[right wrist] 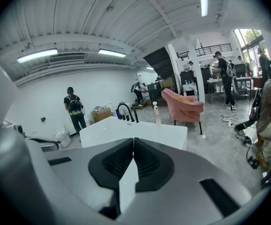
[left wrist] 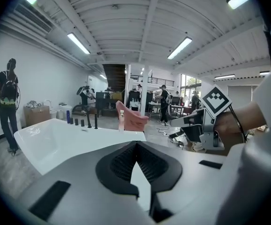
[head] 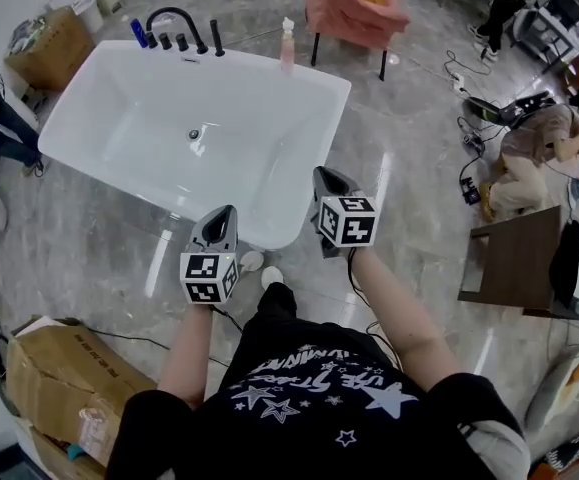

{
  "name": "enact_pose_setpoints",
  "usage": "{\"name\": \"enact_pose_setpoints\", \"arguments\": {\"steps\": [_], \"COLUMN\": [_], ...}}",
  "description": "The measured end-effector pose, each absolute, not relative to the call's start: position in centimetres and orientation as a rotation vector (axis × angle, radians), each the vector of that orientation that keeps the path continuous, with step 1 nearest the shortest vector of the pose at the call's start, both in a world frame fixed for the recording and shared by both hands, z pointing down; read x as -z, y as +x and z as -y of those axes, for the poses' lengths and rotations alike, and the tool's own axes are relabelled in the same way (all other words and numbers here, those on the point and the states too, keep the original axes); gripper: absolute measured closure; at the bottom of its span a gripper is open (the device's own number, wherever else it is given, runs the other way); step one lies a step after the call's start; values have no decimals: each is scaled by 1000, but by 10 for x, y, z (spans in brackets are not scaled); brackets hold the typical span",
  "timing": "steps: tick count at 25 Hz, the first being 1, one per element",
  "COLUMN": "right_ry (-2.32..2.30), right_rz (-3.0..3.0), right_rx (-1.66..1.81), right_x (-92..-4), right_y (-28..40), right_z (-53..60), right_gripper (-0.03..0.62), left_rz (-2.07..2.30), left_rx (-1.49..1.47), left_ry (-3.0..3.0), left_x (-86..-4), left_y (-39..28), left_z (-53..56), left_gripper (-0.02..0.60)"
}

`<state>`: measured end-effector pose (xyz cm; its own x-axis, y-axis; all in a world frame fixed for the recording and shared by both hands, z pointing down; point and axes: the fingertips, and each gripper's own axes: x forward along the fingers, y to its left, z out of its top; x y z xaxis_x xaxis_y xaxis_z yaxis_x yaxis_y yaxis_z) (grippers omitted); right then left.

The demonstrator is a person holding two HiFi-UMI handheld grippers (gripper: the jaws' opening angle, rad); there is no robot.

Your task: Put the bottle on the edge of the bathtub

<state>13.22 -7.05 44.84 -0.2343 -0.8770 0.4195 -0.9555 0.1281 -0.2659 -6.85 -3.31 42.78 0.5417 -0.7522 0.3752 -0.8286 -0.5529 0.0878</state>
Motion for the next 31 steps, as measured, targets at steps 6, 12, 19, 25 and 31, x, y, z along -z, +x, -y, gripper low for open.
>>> {"name": "enact_pose_setpoints", "arguments": {"steps": [6,12,19,25,31], "right_ry": [1715,1651,1603,1609,1627], "right_rz": [2338,2371,2396,2400,2413], "right_rx": [-642,-608,-672,-735,-703], "right_x": [-432,-427,-437,-447,-434], "right_y": [125,117,102,98,99], "right_z": [-5,-69,-132,-159,-167], "right_gripper": [580,581,582,582,582], "left_rz": [1347,1407,1433,1429,1448], "left_rx": [-411,-384,-421,-442,-407], "left_ry": [2556,2525,2478,2458,2485], "left_x": [-414,-398,-397,-401,-382], "left_y": [-60,-72,-98,-106,-113], "left_z": [-28,-86,-153,-187,-195], "left_gripper": [566,566,566,566,566]}}
